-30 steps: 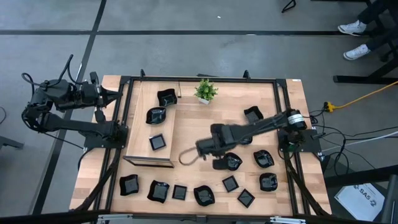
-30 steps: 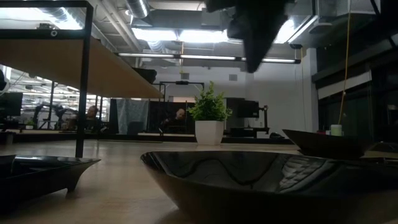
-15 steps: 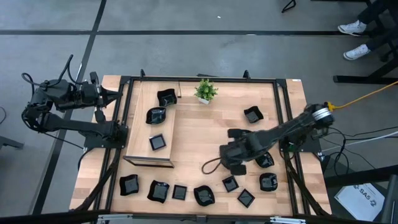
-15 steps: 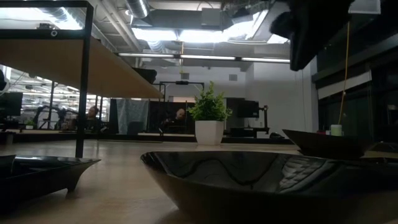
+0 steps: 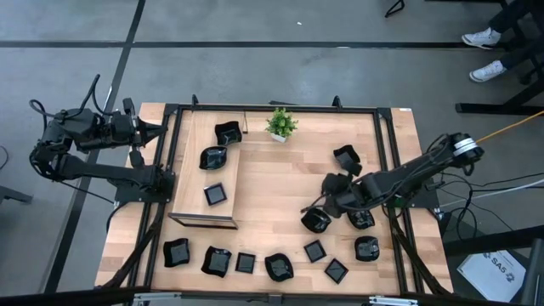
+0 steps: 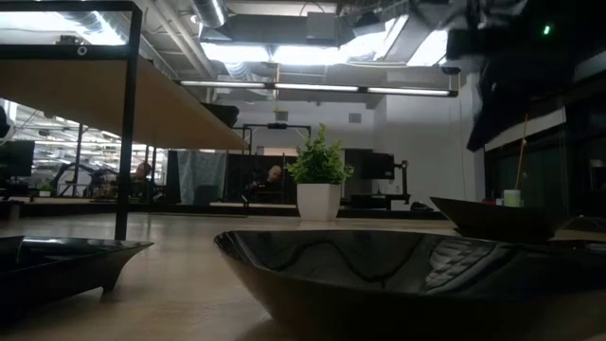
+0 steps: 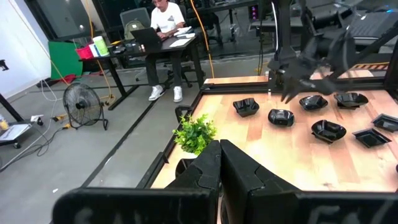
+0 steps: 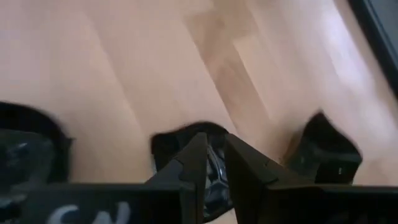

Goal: Pick & Place Mini shaped plates
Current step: Stack the black distorted square plate on top of the black distorted square plate on the shelf

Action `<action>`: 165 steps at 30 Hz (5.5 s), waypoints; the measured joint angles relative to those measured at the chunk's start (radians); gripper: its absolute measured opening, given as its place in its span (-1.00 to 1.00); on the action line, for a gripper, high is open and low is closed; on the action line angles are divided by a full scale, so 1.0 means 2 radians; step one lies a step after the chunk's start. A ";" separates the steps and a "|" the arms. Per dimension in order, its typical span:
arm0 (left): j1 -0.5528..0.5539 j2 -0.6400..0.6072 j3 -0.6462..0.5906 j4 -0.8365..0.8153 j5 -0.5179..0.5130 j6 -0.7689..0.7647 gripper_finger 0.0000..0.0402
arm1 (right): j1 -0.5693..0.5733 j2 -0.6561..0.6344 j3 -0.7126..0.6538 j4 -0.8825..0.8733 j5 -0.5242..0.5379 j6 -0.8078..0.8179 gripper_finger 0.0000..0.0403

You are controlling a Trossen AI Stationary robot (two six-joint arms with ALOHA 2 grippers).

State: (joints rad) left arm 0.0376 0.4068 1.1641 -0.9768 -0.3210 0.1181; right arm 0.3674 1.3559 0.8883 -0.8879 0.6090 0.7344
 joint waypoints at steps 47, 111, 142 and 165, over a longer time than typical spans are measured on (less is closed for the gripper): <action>0.000 0.000 0.000 0.000 0.000 0.000 -0.98 | -0.242 0.003 -0.025 0.069 -0.079 0.008 -0.10; 0.000 0.000 0.000 0.000 0.000 0.000 -0.98 | -0.242 0.039 0.123 -0.043 -0.066 -0.125 -0.99; 0.000 0.000 0.000 0.000 0.000 0.000 -0.98 | -0.214 0.163 0.248 0.409 -0.161 -0.786 -0.98; 0.000 0.000 0.000 0.000 0.000 0.000 -0.98 | -0.240 0.298 0.335 0.537 -0.258 -0.785 -0.98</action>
State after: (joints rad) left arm 0.0378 0.4068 1.1641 -0.9771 -0.3209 0.1183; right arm -0.1127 1.9526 1.5593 0.1860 0.0921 -0.8364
